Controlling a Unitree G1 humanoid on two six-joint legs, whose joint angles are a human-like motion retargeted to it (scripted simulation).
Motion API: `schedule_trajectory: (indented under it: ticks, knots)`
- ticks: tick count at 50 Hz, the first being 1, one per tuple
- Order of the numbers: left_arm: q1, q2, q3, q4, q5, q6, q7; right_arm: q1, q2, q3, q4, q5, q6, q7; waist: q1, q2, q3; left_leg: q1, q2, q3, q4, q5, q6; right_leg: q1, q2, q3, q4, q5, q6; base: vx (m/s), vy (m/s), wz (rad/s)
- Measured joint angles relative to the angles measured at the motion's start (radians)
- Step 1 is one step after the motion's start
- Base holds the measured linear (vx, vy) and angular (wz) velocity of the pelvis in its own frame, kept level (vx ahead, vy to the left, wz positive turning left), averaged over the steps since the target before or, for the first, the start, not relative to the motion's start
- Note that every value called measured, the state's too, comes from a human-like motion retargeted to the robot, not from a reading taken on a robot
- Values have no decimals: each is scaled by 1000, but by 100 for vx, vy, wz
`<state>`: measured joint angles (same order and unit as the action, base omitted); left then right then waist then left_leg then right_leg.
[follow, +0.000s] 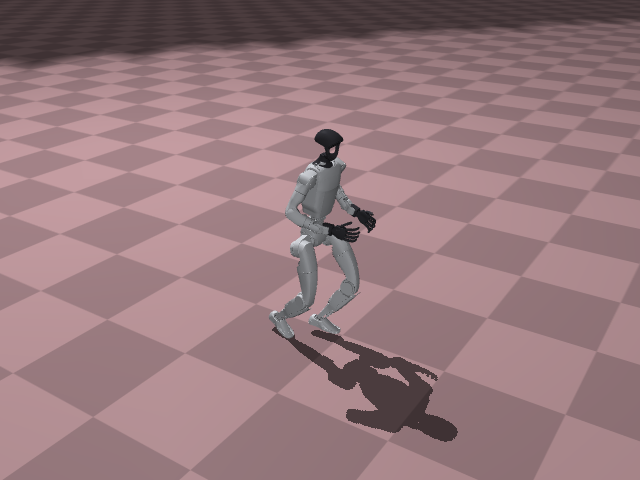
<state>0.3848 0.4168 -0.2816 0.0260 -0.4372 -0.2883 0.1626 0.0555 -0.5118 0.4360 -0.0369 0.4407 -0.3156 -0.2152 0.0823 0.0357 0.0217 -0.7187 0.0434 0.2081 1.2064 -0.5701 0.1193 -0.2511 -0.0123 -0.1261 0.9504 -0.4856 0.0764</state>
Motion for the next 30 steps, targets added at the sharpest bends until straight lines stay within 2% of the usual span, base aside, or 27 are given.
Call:
schedule_trajectory:
  ticks: [3,5,7,10,12,15,17,21,23,25,26,28,30]
  knots:
    - [24,-16,15,-13,-22,7,-23,17,10,11,-17,-17,13,43,-23,-53,-24,62,-113,53,-325,56,-29,35,-67,2,37,132,68,87,5,138]
    - [12,-31,10,-11,-25,11,-22,36,14,17,-25,-26,16,67,-52,-85,-31,103,-179,63,-400,62,-6,28,-113,9,146,179,87,85,-1,132]
    - [-5,-45,-6,-14,-8,8,-9,70,25,24,-20,-36,17,71,-85,-107,-43,97,-200,59,-288,-1,56,-6,-157,7,315,187,74,85,-6,104]
    - [-122,-57,-41,9,66,7,58,131,50,15,25,-78,17,53,-147,-133,-32,109,-233,32,-97,-180,142,-118,-227,16,594,116,13,89,-7,104]
    - [-270,-77,-82,57,119,10,120,164,67,-5,90,-126,8,26,-186,-130,-14,148,-245,-4,-47,-255,142,-243,-233,39,684,40,-44,91,-6,105]
    - [-444,-109,-134,80,150,-2,154,239,47,-44,139,-152,-11,31,-254,-95,-8,267,-270,-61,-102,-269,126,-418,-211,66,635,-42,-82,95,-2,107]
    - [-497,-110,-153,47,159,-24,153,296,22,-72,127,-141,-22,42,-292,-41,-1,371,-221,-104,-142,-208,63,-470,-128,61,473,-45,-75,101,-7,87]
    - [-502,-102,-204,-11,157,-82,122,389,6,-114,81,-101,-25,33,-322,77,-8,466,-95,-186,-115,91,-100,-467,87,84,45,72,-12,97,-10,72]
    - [-479,-97,-231,-34,140,-87,96,411,11,-128,54,-71,-23,20,-303,131,-5,456,-25,-213,1,226,-146,-429,170,92,-87,127,-3,89,-11,77]
    - [-445,-95,-248,-53,131,-80,78,411,14,-130,31,-52,-25,6,-271,156,-5,424,29,-208,174,285,-150,-412,200,87,-48,91,-37,86,-12,97]
    - [-426,-92,-250,-60,129,-71,73,397,10,-131,24,-50,-24,-4,-252,161,-1,395,63,-200,276,284,-134,-394,199,75,-1,32,-70,83,-14,117]
    - [-387,-90,-245,-66,134,-51,72,345,1,-128,23,-58,-18,-28,-214,164,15,322,137,-184,469,245,-81,-354,190,55,89,-98,-132,78,-17,139]
    - [-346,-90,-231,-56,140,-30,81,261,-10,-116,41,-76,-11,-52,-176,161,35,222,203,-167,601,156,-9,-306,175,39,142,-229,-175,68,-20,140]
